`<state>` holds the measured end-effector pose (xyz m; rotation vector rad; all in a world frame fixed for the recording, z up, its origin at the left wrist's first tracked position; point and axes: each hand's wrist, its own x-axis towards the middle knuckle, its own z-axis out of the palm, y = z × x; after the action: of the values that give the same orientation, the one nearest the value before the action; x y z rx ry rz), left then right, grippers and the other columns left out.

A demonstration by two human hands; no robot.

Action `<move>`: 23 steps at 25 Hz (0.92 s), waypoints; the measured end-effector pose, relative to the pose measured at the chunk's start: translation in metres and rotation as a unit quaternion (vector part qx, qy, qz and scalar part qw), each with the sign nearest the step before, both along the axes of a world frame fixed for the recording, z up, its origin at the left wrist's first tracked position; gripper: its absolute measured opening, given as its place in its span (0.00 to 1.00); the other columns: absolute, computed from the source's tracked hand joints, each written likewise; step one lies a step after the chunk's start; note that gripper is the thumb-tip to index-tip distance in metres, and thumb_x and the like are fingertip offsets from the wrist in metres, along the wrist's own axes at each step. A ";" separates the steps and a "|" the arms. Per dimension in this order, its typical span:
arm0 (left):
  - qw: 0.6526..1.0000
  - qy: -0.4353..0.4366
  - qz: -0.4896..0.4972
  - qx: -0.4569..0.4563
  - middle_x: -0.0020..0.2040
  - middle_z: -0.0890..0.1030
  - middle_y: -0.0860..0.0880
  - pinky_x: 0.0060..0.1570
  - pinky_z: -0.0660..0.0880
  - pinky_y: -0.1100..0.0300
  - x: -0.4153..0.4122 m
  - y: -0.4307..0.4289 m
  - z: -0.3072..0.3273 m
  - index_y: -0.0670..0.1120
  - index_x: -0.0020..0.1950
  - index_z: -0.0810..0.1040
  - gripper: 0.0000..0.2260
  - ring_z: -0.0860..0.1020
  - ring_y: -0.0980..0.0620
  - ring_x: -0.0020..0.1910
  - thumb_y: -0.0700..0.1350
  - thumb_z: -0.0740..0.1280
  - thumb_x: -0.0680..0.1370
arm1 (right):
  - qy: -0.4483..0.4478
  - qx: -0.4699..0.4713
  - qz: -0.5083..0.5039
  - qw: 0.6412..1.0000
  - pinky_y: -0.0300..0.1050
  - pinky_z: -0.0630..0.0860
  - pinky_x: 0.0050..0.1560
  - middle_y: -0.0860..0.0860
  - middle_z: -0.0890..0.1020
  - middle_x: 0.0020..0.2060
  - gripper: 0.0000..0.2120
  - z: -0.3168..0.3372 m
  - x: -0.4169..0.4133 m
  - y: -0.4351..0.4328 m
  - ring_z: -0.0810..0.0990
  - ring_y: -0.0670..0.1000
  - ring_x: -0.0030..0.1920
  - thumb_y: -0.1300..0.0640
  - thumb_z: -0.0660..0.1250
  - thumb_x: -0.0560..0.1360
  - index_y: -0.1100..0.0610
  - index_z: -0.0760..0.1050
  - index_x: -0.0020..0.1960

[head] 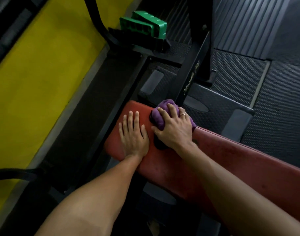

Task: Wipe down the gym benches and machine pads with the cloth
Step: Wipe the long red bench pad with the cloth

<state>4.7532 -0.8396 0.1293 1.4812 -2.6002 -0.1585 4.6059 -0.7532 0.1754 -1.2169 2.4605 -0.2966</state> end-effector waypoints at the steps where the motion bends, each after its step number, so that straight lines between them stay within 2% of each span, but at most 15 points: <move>1: 1.000 0.001 -0.003 -0.002 0.80 0.63 0.46 0.78 0.55 0.43 0.001 0.001 0.001 0.48 0.80 0.62 0.26 0.59 0.45 0.80 0.53 0.51 0.82 | 0.007 -0.018 0.006 1.000 0.58 0.61 0.75 0.50 0.64 0.78 0.35 -0.001 0.001 0.011 0.63 0.64 0.76 0.30 0.62 0.73 0.40 0.64 0.77; 4: 1.000 0.016 -0.001 0.010 0.80 0.63 0.46 0.78 0.54 0.43 0.001 0.000 0.003 0.48 0.80 0.62 0.27 0.58 0.45 0.80 0.54 0.51 0.82 | 0.054 -0.101 -0.015 0.993 0.57 0.67 0.72 0.52 0.71 0.74 0.32 -0.008 0.000 0.070 0.71 0.64 0.71 0.32 0.63 0.71 0.42 0.72 0.72; 6: 1.000 0.010 -0.005 0.012 0.80 0.61 0.46 0.79 0.51 0.43 0.003 0.001 0.003 0.49 0.81 0.61 0.27 0.57 0.45 0.80 0.54 0.49 0.83 | 0.073 -0.094 -0.047 0.992 0.57 0.67 0.73 0.52 0.72 0.74 0.31 -0.010 -0.004 0.105 0.71 0.63 0.71 0.31 0.63 0.72 0.42 0.73 0.72; 8: 1.000 0.007 -0.024 0.016 0.81 0.60 0.45 0.79 0.49 0.42 0.004 0.001 0.004 0.49 0.81 0.60 0.27 0.55 0.43 0.81 0.55 0.48 0.83 | 0.059 -0.038 -0.109 0.992 0.57 0.61 0.77 0.52 0.67 0.77 0.33 -0.003 -0.003 0.107 0.65 0.61 0.75 0.29 0.62 0.73 0.41 0.70 0.74; 11: 0.998 -0.005 -0.051 0.038 0.82 0.56 0.44 0.79 0.45 0.42 0.006 0.000 0.003 0.52 0.82 0.57 0.27 0.52 0.42 0.81 0.56 0.46 0.83 | 0.004 0.031 -0.152 0.988 0.58 0.45 0.80 0.51 0.53 0.82 0.37 0.009 0.018 0.067 0.48 0.62 0.81 0.28 0.59 0.75 0.40 0.59 0.79; 12: 0.997 -0.002 -0.056 0.045 0.82 0.56 0.44 0.79 0.45 0.41 0.007 -0.001 0.003 0.52 0.82 0.57 0.26 0.51 0.41 0.81 0.56 0.47 0.83 | 0.009 0.034 -0.135 0.990 0.59 0.42 0.80 0.51 0.51 0.83 0.38 0.010 0.031 0.058 0.44 0.62 0.81 0.27 0.58 0.74 0.40 0.56 0.80; 14: 0.996 0.010 -0.072 0.046 0.81 0.58 0.44 0.78 0.47 0.40 0.012 -0.003 0.002 0.52 0.81 0.59 0.26 0.53 0.40 0.81 0.56 0.48 0.83 | 0.034 -0.001 -0.060 0.998 0.62 0.44 0.80 0.52 0.52 0.83 0.39 0.004 0.056 0.062 0.44 0.64 0.81 0.27 0.58 0.73 0.39 0.58 0.80; 17: 0.990 0.039 -0.131 0.043 0.80 0.62 0.46 0.78 0.52 0.40 0.029 -0.006 0.003 0.52 0.80 0.63 0.25 0.57 0.40 0.80 0.53 0.51 0.83 | 0.043 -0.042 0.083 0.995 0.66 0.58 0.77 0.53 0.61 0.80 0.35 -0.007 0.063 0.112 0.53 0.65 0.80 0.28 0.59 0.71 0.40 0.67 0.76; 19: 0.983 0.048 -0.169 0.048 0.80 0.62 0.47 0.78 0.54 0.41 0.042 -0.004 0.004 0.52 0.80 0.63 0.24 0.57 0.42 0.80 0.51 0.52 0.83 | 0.060 -0.035 0.106 0.992 0.65 0.63 0.75 0.52 0.63 0.79 0.36 -0.011 0.045 0.138 0.58 0.64 0.79 0.28 0.60 0.71 0.40 0.69 0.75; 21: 0.979 0.055 -0.191 0.051 0.81 0.61 0.48 0.78 0.53 0.43 0.053 0.001 0.005 0.51 0.80 0.62 0.24 0.57 0.44 0.80 0.49 0.53 0.83 | 0.057 -0.023 0.006 0.998 0.62 0.60 0.77 0.53 0.60 0.80 0.37 -0.005 0.036 0.135 0.55 0.63 0.80 0.29 0.62 0.72 0.42 0.66 0.77; 23: 0.975 0.066 -0.205 0.055 0.81 0.61 0.48 0.79 0.51 0.44 0.062 0.005 0.003 0.50 0.80 0.63 0.24 0.57 0.45 0.80 0.48 0.53 0.83 | 0.017 -0.001 -0.136 0.991 0.60 0.47 0.81 0.54 0.52 0.82 0.37 0.002 0.053 0.101 0.46 0.63 0.81 0.33 0.65 0.75 0.45 0.60 0.80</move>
<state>4.8154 -0.8346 0.1324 0.9021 -2.7871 -0.4353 4.6589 -0.6519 0.1774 -0.8916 2.6572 -0.3531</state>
